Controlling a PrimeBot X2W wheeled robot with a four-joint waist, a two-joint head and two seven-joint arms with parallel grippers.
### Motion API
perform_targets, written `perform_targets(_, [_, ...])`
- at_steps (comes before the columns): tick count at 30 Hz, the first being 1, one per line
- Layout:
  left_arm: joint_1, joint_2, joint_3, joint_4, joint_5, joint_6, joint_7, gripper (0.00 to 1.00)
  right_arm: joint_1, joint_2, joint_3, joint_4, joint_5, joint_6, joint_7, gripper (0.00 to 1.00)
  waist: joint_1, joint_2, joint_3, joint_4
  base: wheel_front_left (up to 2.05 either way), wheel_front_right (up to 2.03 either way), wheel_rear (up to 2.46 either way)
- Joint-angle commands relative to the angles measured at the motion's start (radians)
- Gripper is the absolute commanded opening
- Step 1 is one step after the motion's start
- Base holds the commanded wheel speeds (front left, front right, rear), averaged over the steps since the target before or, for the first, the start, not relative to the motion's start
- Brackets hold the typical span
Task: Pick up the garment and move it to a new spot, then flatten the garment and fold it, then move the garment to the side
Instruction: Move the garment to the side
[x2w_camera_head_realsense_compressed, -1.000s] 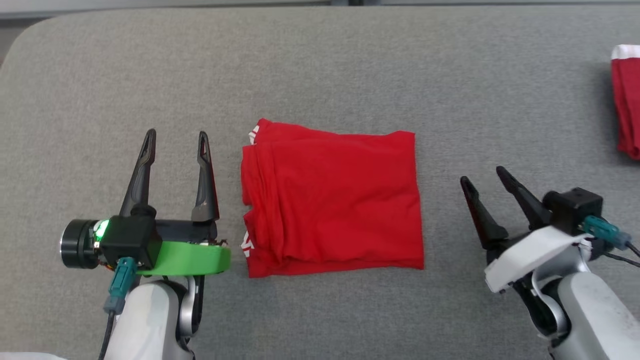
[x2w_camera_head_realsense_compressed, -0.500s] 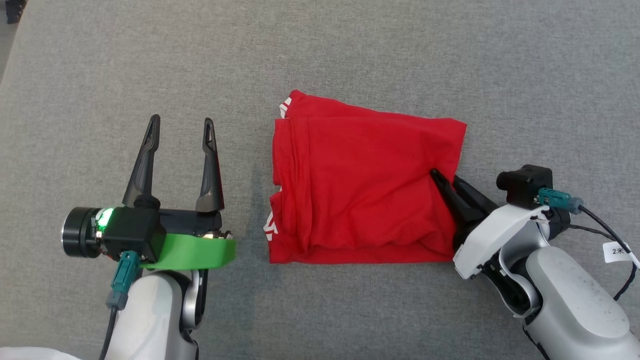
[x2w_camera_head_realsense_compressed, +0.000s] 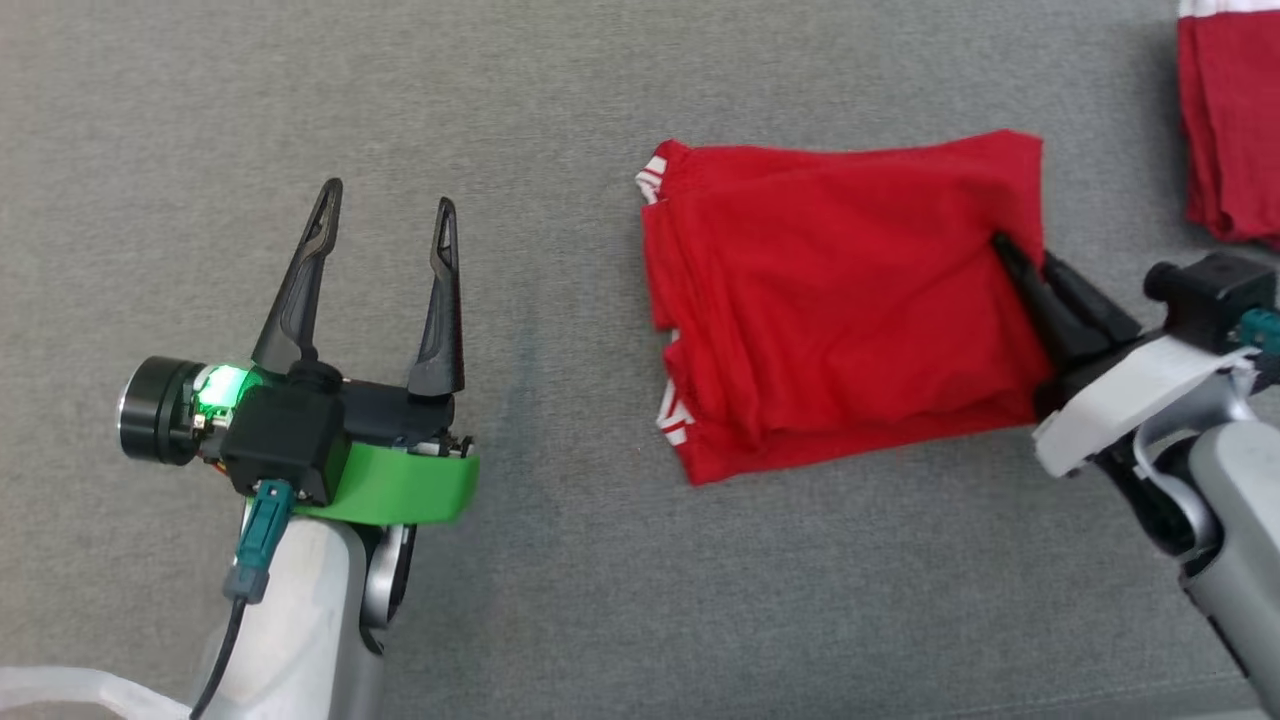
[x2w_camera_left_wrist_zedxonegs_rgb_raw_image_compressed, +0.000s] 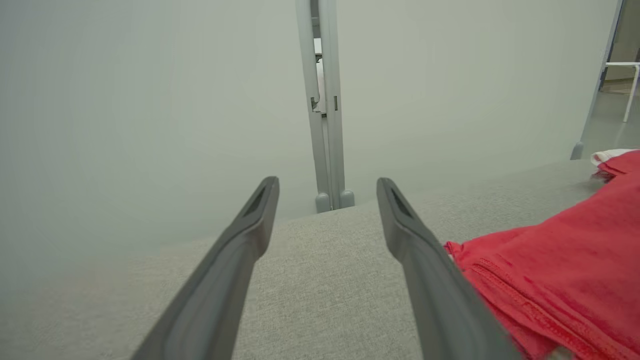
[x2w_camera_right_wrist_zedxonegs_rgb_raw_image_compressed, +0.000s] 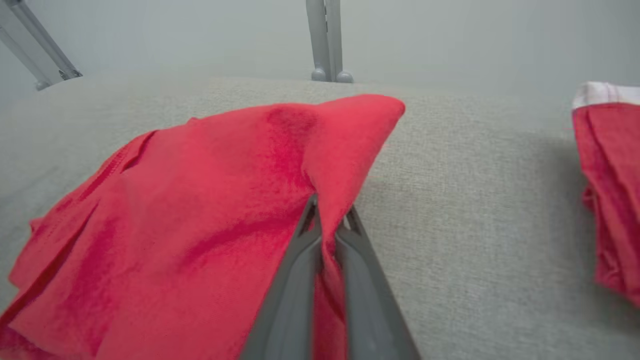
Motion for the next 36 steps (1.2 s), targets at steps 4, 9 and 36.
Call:
perform_targets(4, [-0.053,0.015,-0.018,-0.007,0.021,-0.015,-0.003,1.0,-0.08,-0.089,-0.051,0.021,0.03,-0.002,-0.027,0.0,0.0,-0.0001,0.065,-0.12,0.0,0.0,0.0])
perform_targets(9, [-0.1,0.023,-0.047,-0.013,0.038,-0.03,-0.003,1.0,-0.187,-0.198,-0.131,0.115,0.092,-0.002,-0.056,0.0,0.0,-0.0001,0.135,-0.124,0.0,0.0,0.0])
perform_targets(36, [-0.168,0.032,-0.111,-0.008,0.05,-0.032,-0.002,1.0,-0.369,-0.257,-0.425,0.614,-0.045,-0.002,-0.177,1.0,0.0,-0.0001,0.201,-0.08,0.0,0.0,0.0])
